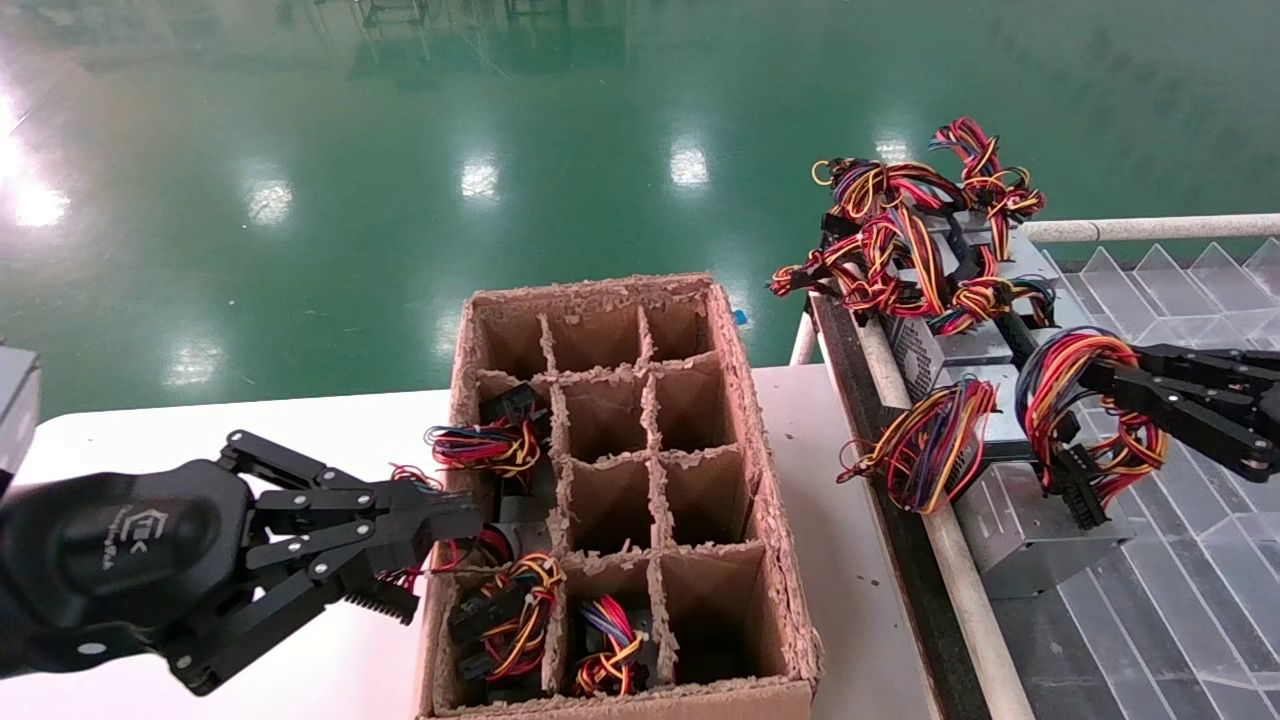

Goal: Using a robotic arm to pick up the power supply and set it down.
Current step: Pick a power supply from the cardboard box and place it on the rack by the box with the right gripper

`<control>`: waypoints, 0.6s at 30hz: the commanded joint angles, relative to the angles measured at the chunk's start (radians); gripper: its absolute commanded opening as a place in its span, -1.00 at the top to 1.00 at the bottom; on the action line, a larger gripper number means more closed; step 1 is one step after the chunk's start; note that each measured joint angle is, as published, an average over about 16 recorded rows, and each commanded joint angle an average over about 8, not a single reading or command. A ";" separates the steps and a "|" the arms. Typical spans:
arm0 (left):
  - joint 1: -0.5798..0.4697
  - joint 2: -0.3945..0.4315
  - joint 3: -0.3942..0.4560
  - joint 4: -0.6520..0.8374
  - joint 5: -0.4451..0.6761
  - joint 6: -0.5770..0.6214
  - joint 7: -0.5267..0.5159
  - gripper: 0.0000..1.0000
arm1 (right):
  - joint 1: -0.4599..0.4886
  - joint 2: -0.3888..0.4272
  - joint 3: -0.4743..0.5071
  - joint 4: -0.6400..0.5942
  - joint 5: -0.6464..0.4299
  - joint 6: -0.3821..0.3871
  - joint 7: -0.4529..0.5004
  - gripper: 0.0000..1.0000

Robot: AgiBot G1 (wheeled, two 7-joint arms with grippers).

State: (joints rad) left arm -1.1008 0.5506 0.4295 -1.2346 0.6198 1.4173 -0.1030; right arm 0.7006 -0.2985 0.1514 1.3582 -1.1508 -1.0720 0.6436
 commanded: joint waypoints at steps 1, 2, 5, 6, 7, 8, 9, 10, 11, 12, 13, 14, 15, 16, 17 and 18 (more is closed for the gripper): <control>0.000 0.000 0.000 0.000 0.000 0.000 0.000 1.00 | 0.010 0.005 -0.010 0.000 -0.004 -0.004 0.008 -1.00; 0.000 0.000 0.000 0.000 0.000 0.000 0.000 1.00 | 0.011 0.009 -0.011 0.000 -0.005 -0.007 0.010 -1.00; 0.000 0.000 0.000 0.000 0.000 0.000 0.000 1.00 | 0.012 0.024 -0.008 -0.001 -0.006 -0.013 0.017 -1.00; 0.000 0.000 0.000 0.000 0.000 0.000 0.000 1.00 | 0.011 0.030 -0.004 -0.002 -0.005 -0.015 0.019 -1.00; 0.000 0.000 0.000 0.000 0.000 0.000 0.000 1.00 | 0.009 0.036 0.000 -0.002 -0.004 -0.017 0.021 -1.00; 0.000 0.000 0.000 0.000 0.000 0.000 0.000 1.00 | 0.006 0.043 0.007 -0.003 -0.003 -0.019 0.023 -1.00; 0.000 0.000 0.000 0.000 0.000 0.000 0.000 1.00 | 0.002 0.049 0.014 -0.003 0.000 -0.021 0.025 -1.00; 0.000 0.000 0.000 0.000 0.000 0.000 0.000 1.00 | -0.002 0.055 0.022 -0.004 0.002 -0.024 0.027 -1.00; 0.000 0.000 0.000 0.000 0.000 0.000 0.000 1.00 | -0.007 0.059 0.032 -0.004 0.007 -0.026 0.028 -1.00; 0.000 0.000 0.000 0.000 0.000 0.000 0.000 1.00 | -0.013 0.062 0.043 -0.005 0.013 -0.030 0.029 -1.00; 0.000 0.000 0.000 0.000 0.000 0.000 0.000 1.00 | -0.019 0.062 0.056 -0.005 0.022 -0.034 0.029 -1.00; 0.000 0.000 0.000 0.000 0.000 0.000 0.000 1.00 | -0.025 0.061 0.069 -0.006 0.032 -0.039 0.028 -1.00; 0.000 0.000 0.000 0.000 0.000 0.000 0.000 1.00 | -0.031 0.058 0.084 -0.006 0.045 -0.045 0.026 -1.00; 0.000 0.000 0.000 0.000 0.000 0.000 0.000 1.00 | -0.038 0.052 0.101 -0.007 0.058 -0.051 0.023 -1.00; 0.000 0.000 0.000 0.000 0.000 0.000 0.000 1.00 | -0.045 0.045 0.117 -0.008 0.072 -0.056 0.020 -1.00; 0.000 0.000 0.000 0.000 0.000 0.000 0.000 1.00 | -0.052 0.036 0.135 -0.009 0.086 -0.063 0.015 -1.00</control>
State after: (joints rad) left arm -1.1008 0.5506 0.4295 -1.2346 0.6198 1.4173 -0.1030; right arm 0.6470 -0.2705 0.2864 1.3497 -1.0650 -1.1349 0.6552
